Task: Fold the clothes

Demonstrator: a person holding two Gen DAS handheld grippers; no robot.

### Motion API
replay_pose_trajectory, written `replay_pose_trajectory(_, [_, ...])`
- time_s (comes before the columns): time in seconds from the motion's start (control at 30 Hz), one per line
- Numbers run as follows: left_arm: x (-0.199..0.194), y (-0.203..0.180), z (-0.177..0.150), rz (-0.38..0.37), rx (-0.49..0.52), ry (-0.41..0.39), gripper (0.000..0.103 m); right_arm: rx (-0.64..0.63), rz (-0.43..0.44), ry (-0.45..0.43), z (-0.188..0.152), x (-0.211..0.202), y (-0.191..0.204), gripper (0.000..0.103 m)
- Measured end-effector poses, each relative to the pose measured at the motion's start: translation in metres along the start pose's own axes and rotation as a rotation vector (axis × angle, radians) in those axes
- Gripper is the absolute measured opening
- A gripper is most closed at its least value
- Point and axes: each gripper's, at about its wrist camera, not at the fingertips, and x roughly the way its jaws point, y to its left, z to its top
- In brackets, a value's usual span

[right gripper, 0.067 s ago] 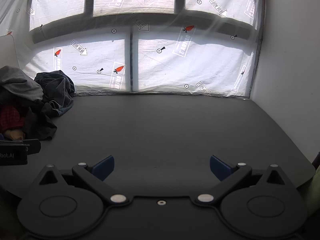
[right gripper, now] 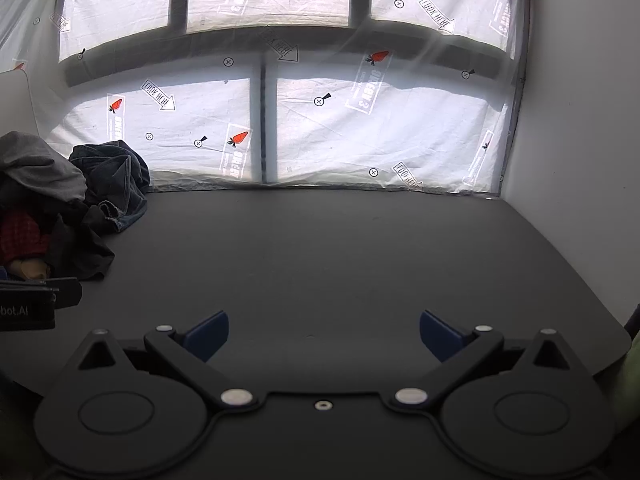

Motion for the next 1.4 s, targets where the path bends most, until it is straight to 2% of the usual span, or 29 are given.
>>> replay_pose_trajectory(0.13, [0.006, 0.000, 0.003, 0.009, 0.008, 0.020, 0.103, 0.000, 0.000, 0.002, 0.002, 0.002, 0.001, 0.103])
replay_pose_trajectory(0.27, [-0.003, 0.000, -0.001, 0.013, 0.013, -0.019, 0.103, 0.000, -0.001, 0.002, 0.003, 0.002, 0.005, 0.103])
replay_pose_trajectory(1.4, [-0.005, 0.003, -0.007, 0.004, 0.015, -0.024, 0.103, -0.018, -0.006, 0.000, 0.000, 0.005, 0.007, 0.103])
